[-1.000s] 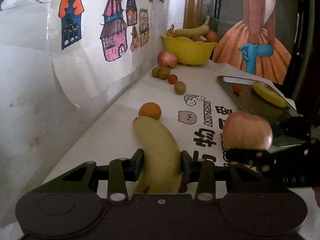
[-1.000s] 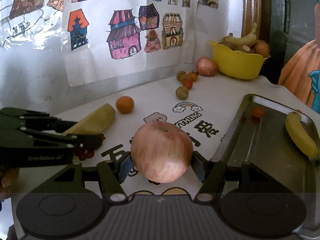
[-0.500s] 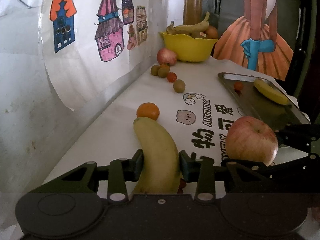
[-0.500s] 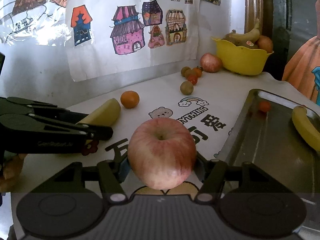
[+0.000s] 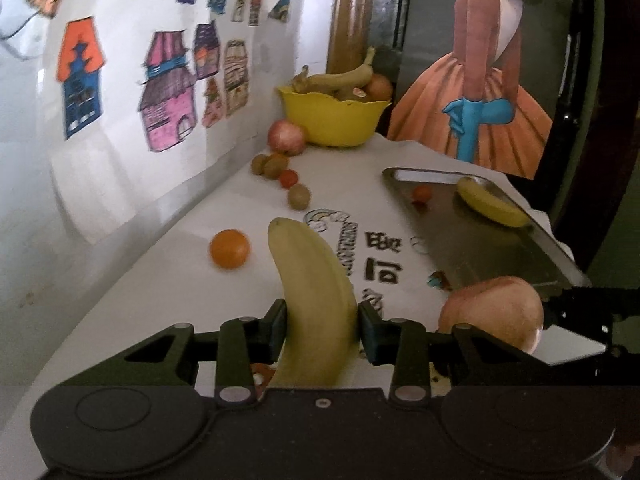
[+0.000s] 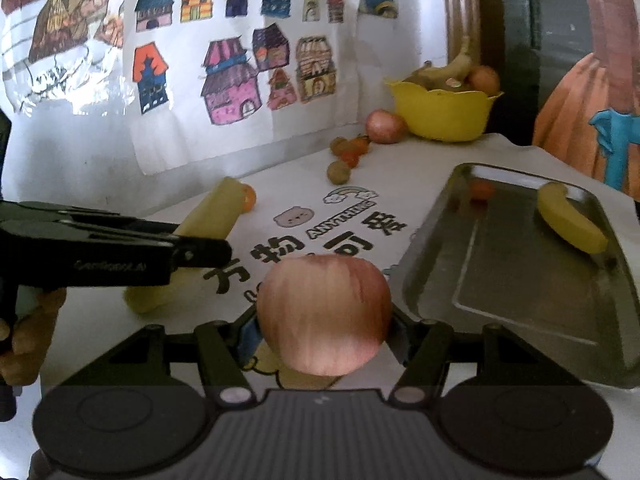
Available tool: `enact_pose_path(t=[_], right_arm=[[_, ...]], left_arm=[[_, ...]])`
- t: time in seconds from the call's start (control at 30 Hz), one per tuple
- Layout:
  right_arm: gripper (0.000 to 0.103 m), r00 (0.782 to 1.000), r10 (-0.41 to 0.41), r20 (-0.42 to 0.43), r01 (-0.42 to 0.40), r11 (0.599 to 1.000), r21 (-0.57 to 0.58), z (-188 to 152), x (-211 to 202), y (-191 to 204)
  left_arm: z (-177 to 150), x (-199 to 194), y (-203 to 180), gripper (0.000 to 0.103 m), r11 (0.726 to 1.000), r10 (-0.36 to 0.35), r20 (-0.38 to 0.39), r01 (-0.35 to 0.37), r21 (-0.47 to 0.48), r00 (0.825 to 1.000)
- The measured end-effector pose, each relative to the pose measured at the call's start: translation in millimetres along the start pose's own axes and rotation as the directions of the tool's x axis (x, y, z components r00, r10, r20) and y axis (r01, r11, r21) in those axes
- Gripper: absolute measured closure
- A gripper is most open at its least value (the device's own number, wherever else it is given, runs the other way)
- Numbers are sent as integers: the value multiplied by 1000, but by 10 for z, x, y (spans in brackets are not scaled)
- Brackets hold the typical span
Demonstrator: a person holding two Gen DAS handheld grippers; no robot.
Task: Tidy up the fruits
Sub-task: 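Lift the apple in the right tool and banana in the left tool toward the tray, then lower the banana in the left tool and apple in the right tool over the tray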
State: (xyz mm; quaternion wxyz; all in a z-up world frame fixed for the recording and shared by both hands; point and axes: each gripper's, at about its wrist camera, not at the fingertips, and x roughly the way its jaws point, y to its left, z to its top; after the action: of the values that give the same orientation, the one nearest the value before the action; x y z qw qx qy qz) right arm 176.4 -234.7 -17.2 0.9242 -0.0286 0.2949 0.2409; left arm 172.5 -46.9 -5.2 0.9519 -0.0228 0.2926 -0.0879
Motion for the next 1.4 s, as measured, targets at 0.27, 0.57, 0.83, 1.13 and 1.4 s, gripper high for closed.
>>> enact_pose_path(t=[0.27, 0.57, 0.83, 1.13, 1.4], right_arm=[[36, 999, -21, 48, 21, 1000, 1, -62, -98, -105], [36, 995, -7, 100, 1, 998, 55, -75, -180, -223], [36, 982, -52, 180, 36, 995, 95, 3, -338, -449], [36, 959, -199, 203, 170, 974, 151, 191, -429, -1091], [36, 945, -273, 179, 236, 950, 203, 165, -287, -1636]], left_arm=[[73, 84, -136, 64, 1000, -21, 0, 21, 3, 1000], [116, 67, -146, 64, 1000, -13, 10, 13, 0, 1000], [442, 198, -319, 64, 999, -32, 39, 31, 17, 999], [850, 679, -810, 64, 995, -99, 62, 97, 40, 993], [964, 1198, -1204, 64, 987, -150, 24, 148, 62, 988]])
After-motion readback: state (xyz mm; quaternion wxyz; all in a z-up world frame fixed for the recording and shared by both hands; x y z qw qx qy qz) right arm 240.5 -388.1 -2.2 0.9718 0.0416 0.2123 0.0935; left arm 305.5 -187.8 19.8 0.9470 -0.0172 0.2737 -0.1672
